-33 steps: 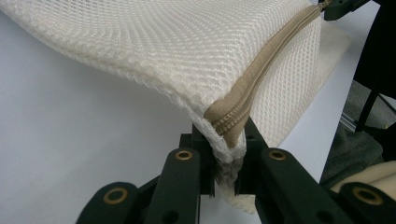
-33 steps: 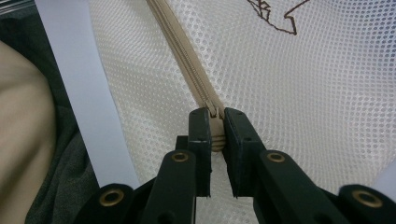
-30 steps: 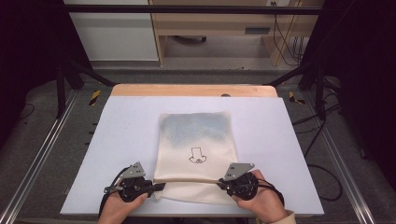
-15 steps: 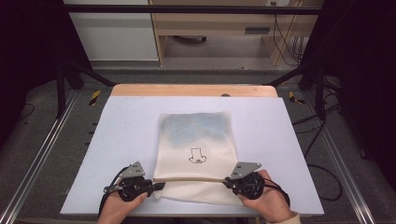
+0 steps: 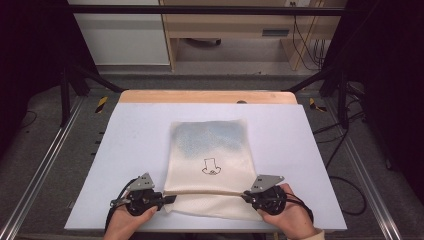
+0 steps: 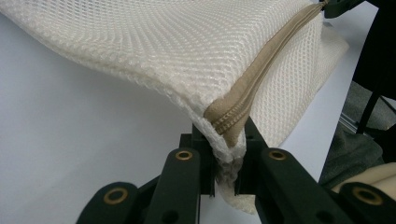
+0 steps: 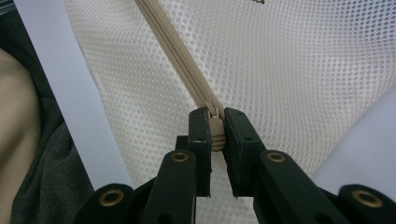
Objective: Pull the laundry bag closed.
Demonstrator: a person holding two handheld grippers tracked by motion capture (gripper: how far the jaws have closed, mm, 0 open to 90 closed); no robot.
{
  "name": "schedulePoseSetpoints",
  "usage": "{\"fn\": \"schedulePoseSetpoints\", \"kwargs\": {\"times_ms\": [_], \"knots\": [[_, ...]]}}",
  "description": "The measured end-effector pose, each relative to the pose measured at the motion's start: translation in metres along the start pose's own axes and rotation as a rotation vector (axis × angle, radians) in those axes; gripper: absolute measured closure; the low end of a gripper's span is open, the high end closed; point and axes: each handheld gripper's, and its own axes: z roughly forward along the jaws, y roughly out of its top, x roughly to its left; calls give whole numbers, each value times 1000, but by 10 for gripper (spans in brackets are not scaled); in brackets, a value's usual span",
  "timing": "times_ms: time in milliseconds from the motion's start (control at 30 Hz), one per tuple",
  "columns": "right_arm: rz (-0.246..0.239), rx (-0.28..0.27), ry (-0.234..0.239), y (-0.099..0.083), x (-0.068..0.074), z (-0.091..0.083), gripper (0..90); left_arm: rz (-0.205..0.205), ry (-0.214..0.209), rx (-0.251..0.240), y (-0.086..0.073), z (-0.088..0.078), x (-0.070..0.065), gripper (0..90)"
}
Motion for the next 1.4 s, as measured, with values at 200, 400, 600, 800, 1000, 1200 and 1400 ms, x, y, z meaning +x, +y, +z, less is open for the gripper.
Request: {"fn": "schedulePoseSetpoints", "kwargs": {"times_ms": [200, 400, 600, 800, 1000, 1200, 1400], "knots": [[8, -5, 5, -3, -1, 0, 817, 1, 1, 1, 0, 0, 0, 816], [15, 2, 1, -6, -3, -1, 817, -1, 2, -2, 0, 0, 0, 816], [29, -7, 4, -9, -4, -2, 817, 0, 2, -3, 0, 0, 0, 816], [27, -5, 1, -11, -5, -3, 817, -2, 5, -6, 1, -2, 1, 816], [38, -8, 2, -12, -6, -4, 817, -3, 5, -6, 1, -3, 2, 816], [40, -6, 4, -13, -5, -4, 817, -4, 5, -3, 1, -3, 2, 816], [42, 1, 3, -14, -6, -3, 817, -3, 6, -3, 1, -4, 3, 816]]}}
